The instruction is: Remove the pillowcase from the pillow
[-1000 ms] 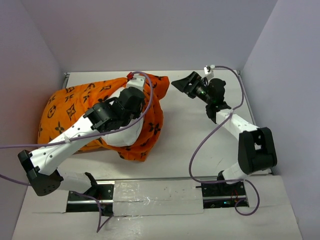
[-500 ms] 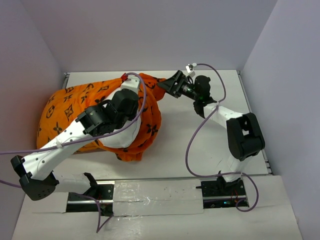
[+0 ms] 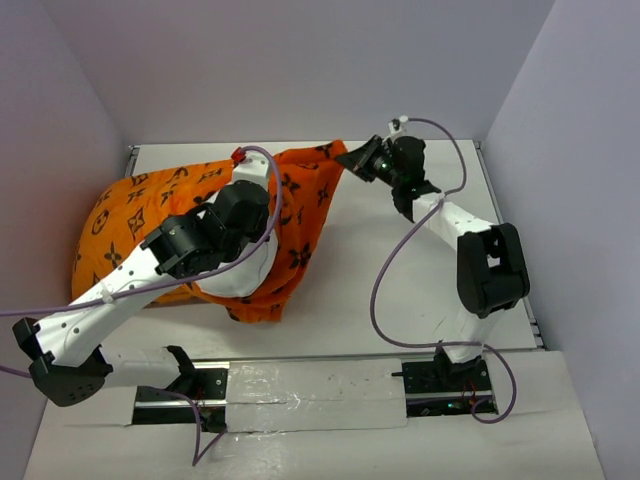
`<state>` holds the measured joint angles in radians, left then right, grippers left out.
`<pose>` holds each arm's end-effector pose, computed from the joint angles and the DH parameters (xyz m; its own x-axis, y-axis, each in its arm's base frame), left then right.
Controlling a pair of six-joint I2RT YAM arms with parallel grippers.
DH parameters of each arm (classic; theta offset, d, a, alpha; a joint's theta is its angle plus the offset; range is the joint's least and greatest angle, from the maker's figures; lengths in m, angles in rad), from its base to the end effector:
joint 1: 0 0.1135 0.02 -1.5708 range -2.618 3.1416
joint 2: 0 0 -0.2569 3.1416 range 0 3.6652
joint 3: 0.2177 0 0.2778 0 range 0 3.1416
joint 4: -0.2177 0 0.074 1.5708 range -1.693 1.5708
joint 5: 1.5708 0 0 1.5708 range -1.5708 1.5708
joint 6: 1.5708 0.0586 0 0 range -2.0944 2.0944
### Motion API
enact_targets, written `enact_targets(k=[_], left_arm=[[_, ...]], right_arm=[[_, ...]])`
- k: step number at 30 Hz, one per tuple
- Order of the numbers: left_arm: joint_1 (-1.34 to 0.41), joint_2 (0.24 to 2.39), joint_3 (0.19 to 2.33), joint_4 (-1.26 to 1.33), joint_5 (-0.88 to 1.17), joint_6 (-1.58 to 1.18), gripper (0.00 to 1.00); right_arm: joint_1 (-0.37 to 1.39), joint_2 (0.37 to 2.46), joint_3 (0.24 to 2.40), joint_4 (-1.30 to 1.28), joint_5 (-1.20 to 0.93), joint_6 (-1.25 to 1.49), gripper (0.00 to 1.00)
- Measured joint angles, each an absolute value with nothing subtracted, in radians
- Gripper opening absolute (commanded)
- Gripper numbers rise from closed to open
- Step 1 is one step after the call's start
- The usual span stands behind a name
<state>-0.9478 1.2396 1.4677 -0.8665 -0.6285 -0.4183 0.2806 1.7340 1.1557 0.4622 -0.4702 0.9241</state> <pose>0.1940 -0.2110 0.4039 -0.4727 0.0948 -0.8761 0.2074 0.9782 -0.0061 0.4222 0.1493 0.2543 -0.6092 0.5649 -0.5566 -0.3205 0.4667 0.8243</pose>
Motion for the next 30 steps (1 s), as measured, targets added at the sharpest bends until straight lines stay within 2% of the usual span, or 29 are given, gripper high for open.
enact_targets(k=[4,7,11,21,30], left_arm=[[-0.948,1.208,1.467,-0.872,-0.621,-0.405,0.00],[-0.950,1.204,1.467,-0.863,-0.604,-0.389,0.00],[-0.955,1.203,1.472,-0.839,-0.588,-0.377,0.00],[-0.957,1.166,1.496,-0.879,-0.639,-0.443,0.00],[-0.961,1.115,1.538,-0.870,-0.704,-0.516,0.00]], right_arm=[[0.238,1.743,1.330,0.190,-0.199,0.810,0.00],[0.239,1.809,1.542,-0.007,0.025,0.732,0.00],[0.229,1.924,1.732,-0.197,0.197,0.684,0.00],[0.120,2.170,1.949,-0.544,0.263,0.690,0.00],[0.096,2.184,2.009,-0.616,0.290,0.652,0.00]])
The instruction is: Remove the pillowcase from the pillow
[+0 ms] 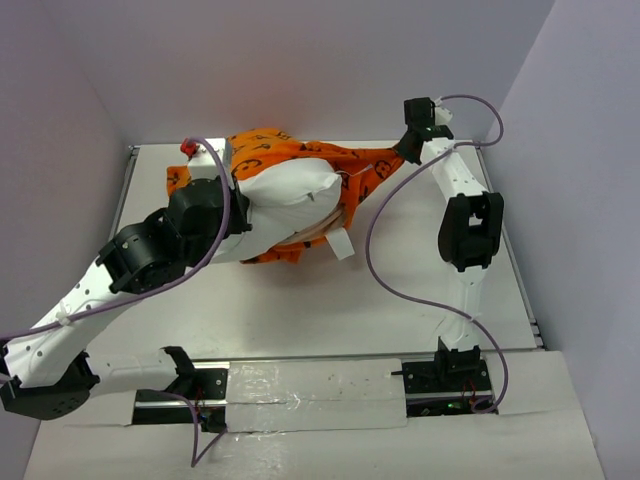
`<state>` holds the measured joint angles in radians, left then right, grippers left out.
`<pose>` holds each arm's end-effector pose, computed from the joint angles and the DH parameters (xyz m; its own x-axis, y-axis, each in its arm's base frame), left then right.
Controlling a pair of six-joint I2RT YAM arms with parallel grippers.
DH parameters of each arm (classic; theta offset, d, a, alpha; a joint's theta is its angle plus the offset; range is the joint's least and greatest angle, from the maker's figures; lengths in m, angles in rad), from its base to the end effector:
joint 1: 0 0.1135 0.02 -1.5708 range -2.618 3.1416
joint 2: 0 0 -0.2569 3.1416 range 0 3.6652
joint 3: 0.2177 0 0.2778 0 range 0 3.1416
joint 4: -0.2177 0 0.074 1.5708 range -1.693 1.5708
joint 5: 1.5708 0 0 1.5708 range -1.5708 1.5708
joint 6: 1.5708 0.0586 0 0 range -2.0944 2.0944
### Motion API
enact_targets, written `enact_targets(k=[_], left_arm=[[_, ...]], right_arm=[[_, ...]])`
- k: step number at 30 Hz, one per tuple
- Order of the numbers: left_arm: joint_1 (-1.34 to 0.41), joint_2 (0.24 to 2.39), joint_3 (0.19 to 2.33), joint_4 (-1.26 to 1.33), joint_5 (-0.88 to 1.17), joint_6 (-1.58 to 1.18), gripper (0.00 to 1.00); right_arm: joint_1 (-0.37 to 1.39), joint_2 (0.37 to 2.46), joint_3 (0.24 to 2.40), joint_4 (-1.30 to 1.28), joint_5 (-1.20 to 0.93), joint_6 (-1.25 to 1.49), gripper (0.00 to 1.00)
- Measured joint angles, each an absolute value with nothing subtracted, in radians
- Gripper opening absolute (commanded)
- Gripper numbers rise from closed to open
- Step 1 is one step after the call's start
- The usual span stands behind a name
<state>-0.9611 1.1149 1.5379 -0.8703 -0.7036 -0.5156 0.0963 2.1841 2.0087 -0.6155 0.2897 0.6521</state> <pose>0.1666 -0.1723 0.4589 -0.3590 -0.1426 -0.9224 0.1312 0.9708 -0.2011 0.5361 0.0350 0.2428 -0.4970 0.5363 -0.6822 0.5152 0.8150 0.2653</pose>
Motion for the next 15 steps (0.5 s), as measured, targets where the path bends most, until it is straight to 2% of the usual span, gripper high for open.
enact_targets(k=[2,3,4,6,7,8,9,11,15], left_arm=[[-0.961,1.104,1.531,-0.825,-0.702,-0.500,0.00],[-0.961,1.095,1.518,-0.789,-0.694,-0.481,0.00],[-0.960,1.090,1.507,-0.754,-0.684,-0.460,0.00],[-0.960,1.089,1.494,-0.699,-0.660,-0.417,0.00],[-0.960,1.094,1.494,-0.670,-0.648,-0.393,0.00],[-0.958,1.102,1.496,-0.643,-0.641,-0.374,0.00],[-0.955,1.119,1.508,-0.620,-0.636,-0.353,0.00],[-0.943,1.168,1.549,-0.577,-0.619,-0.327,0.00],[-0.911,1.309,1.650,-0.504,-0.537,-0.316,0.00]], right_arm=[[0.096,2.181,2.005,-0.612,0.278,0.622,0.00],[0.096,2.173,1.990,-0.601,0.268,0.604,0.08],[0.096,2.158,1.961,-0.578,0.263,0.589,0.26],[0.095,2.094,1.841,-0.510,0.239,0.559,0.38],[0.089,2.054,1.761,-0.466,0.212,0.545,0.51],[0.083,2.012,1.687,-0.432,0.200,0.536,0.57],[0.073,1.969,1.609,-0.406,0.187,0.526,0.72],[0.060,1.889,1.489,-0.379,0.176,0.519,0.91],[0.081,1.674,1.293,-0.363,0.179,0.530,0.93]])
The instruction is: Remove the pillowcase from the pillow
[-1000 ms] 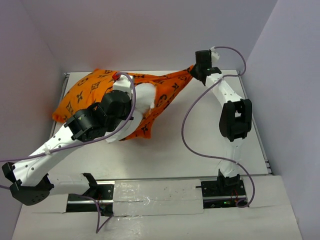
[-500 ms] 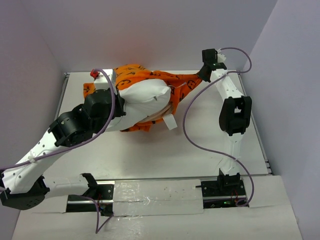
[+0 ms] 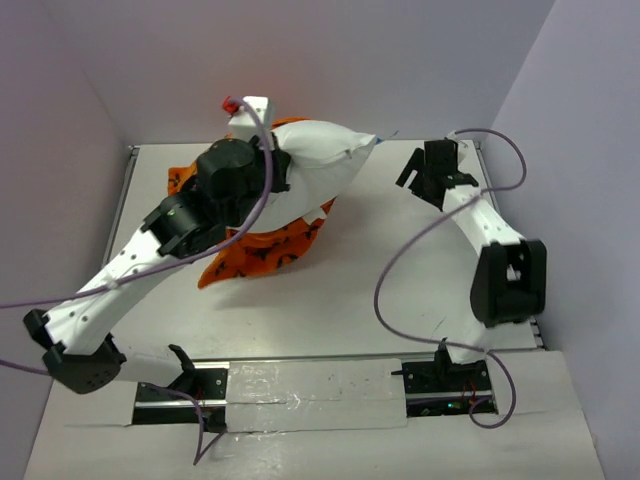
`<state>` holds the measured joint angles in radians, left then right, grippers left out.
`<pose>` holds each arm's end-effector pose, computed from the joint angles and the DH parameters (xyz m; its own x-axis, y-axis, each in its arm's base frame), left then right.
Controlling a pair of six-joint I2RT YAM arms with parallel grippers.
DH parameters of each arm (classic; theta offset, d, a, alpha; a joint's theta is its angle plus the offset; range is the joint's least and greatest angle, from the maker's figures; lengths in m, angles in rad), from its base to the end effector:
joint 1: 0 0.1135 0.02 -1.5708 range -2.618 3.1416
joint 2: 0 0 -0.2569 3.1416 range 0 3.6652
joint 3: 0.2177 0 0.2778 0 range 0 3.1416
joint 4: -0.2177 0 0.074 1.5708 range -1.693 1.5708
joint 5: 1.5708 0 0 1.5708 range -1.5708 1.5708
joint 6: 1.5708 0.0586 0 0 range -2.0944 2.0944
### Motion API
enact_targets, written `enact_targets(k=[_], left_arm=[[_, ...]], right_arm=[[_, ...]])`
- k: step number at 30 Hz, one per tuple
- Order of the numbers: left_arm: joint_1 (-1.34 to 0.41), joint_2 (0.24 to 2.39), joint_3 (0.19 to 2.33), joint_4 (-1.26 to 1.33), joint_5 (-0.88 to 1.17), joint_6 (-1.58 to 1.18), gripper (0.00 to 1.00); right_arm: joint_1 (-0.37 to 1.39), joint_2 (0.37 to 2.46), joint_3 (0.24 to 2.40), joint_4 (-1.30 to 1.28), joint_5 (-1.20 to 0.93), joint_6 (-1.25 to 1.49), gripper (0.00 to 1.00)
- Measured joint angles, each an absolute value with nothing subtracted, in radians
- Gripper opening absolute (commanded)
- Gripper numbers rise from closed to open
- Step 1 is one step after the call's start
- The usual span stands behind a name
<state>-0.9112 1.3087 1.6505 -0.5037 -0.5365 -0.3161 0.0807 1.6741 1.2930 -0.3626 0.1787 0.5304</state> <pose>0.2146 -0.2279 0.4890 -0.2089 -0.1666 -0.9636 0.3211 0.9191 -0.2285 0.4170 0.0233 0.2347 -0.5563 0.4545 -0.6957 0.3854 0.8828 0.2685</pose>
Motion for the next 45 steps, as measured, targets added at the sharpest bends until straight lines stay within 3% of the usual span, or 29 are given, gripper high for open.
enact_targets(k=[9,11,13,14,18,24,30,35,39,45], left_arm=[[-0.902,1.422,1.580,-0.338,-0.253,-0.329,0.00],[-0.902,1.434,1.551,-0.320,-0.157,-0.332,0.40],[-0.902,1.465,1.550,-0.310,-0.052,-0.335,0.97],[-0.902,1.483,1.553,-0.302,-0.012,-0.335,0.99],[-0.906,1.555,1.587,-0.316,0.086,-0.345,0.99],[-0.862,1.560,1.620,-0.380,0.036,-0.355,0.99],[-0.599,1.547,1.657,-0.427,-0.087,-0.361,0.99],[-0.303,1.564,1.658,-0.457,-0.070,-0.323,0.99],[-0.158,1.623,1.661,-0.462,0.032,-0.253,0.99],[-0.091,1.738,1.652,-0.468,0.212,-0.118,0.99]], right_arm=[[0.139,0.986,0.910,-0.275,0.070,0.695,1.00],[0.146,0.897,0.862,-0.292,0.074,0.735,1.00],[0.150,0.821,0.820,-0.326,0.102,0.770,1.00],[0.150,0.792,0.798,-0.355,0.121,0.785,1.00],[0.125,0.756,0.746,-0.450,0.148,0.815,1.00],[0.102,0.774,0.653,-0.459,0.049,0.826,1.00],[0.127,0.734,0.568,-0.435,-0.080,0.823,1.00],[0.239,0.650,0.482,-0.381,-0.178,0.827,1.00],[0.312,0.645,0.478,-0.351,-0.209,0.835,1.00],[0.361,0.664,0.509,-0.421,-0.146,0.832,1.00]])
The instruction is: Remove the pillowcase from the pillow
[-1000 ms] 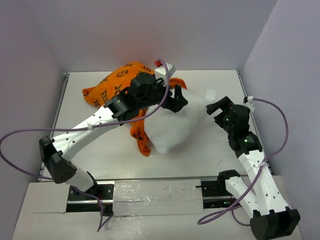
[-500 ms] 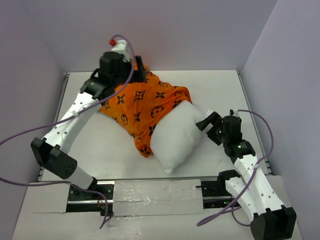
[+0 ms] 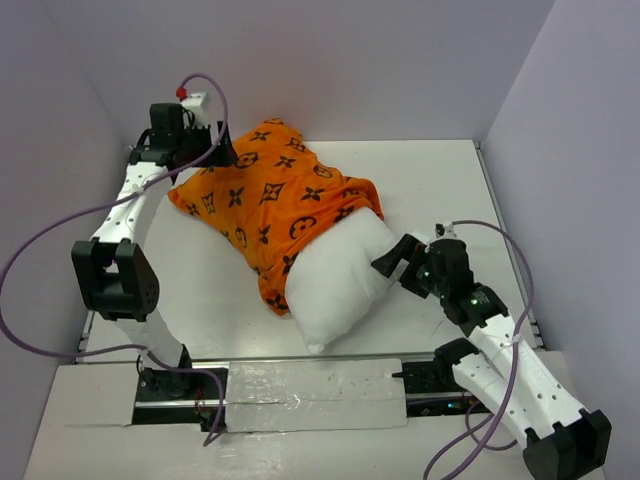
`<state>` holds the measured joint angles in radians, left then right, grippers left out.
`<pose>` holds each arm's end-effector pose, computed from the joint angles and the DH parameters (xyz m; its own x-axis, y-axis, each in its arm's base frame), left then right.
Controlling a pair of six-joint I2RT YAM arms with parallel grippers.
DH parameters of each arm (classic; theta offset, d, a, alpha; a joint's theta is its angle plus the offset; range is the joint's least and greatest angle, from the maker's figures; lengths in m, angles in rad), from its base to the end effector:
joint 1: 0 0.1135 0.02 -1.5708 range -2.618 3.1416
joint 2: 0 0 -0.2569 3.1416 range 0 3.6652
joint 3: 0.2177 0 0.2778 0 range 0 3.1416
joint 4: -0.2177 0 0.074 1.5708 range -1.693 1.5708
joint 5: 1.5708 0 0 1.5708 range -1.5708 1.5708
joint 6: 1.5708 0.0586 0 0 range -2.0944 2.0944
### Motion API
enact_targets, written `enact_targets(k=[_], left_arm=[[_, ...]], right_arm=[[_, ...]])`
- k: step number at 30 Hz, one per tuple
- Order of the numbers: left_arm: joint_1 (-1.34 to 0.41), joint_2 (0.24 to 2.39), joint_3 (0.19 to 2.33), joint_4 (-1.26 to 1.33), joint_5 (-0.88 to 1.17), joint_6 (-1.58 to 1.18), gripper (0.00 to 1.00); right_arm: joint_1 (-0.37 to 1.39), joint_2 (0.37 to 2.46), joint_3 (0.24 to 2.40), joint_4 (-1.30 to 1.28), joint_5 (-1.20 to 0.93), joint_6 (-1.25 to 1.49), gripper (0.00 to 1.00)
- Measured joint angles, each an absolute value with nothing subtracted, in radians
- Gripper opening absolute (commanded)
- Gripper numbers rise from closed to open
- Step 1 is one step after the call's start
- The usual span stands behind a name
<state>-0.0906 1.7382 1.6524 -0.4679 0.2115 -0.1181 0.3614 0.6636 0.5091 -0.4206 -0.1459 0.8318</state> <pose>0.4469 -0.0530 0.3343 -0.5514 -0.0656 -0.8317 0.2027 0.9565 -0.2098 0.1893 0.0807 0.2175 -0.6856 0.5226 -0.5067 0.0636 0.7364 0.6735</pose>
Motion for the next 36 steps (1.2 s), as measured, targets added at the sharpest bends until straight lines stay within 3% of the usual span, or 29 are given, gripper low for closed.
enact_targets(k=[7,11,17,23,25,27,28,36], left_arm=[[-0.097,1.778,1.562,-0.467,0.359,-0.044,0.99],[-0.096,1.798,1.562,-0.456,0.394,-0.039,0.99],[-0.095,1.805,1.535,-0.422,0.420,-0.044,0.99],[-0.093,1.805,1.518,-0.384,0.426,-0.062,0.99],[-0.092,1.805,1.518,-0.377,0.429,-0.071,0.99],[-0.091,1.805,1.518,-0.374,0.431,-0.080,0.99],[-0.091,1.805,1.518,-0.373,0.431,-0.089,0.99],[-0.093,1.689,1.444,-0.373,0.252,-0.341,0.99]], right_arm=[[0.392,0.570,0.673,-0.633,-0.052,0.774,1.00],[0.540,0.590,0.731,-0.645,-0.047,0.759,1.00],[0.788,0.907,0.883,-0.636,0.086,0.680,1.00],[0.838,1.228,1.003,-0.559,0.136,0.570,1.00],[0.840,1.296,1.003,-0.550,0.145,0.551,0.84],[0.840,1.372,1.009,-0.530,0.170,0.538,0.51],[0.840,1.409,1.012,-0.521,0.183,0.535,0.02],[0.844,1.424,1.093,-0.501,0.265,0.515,0.00]])
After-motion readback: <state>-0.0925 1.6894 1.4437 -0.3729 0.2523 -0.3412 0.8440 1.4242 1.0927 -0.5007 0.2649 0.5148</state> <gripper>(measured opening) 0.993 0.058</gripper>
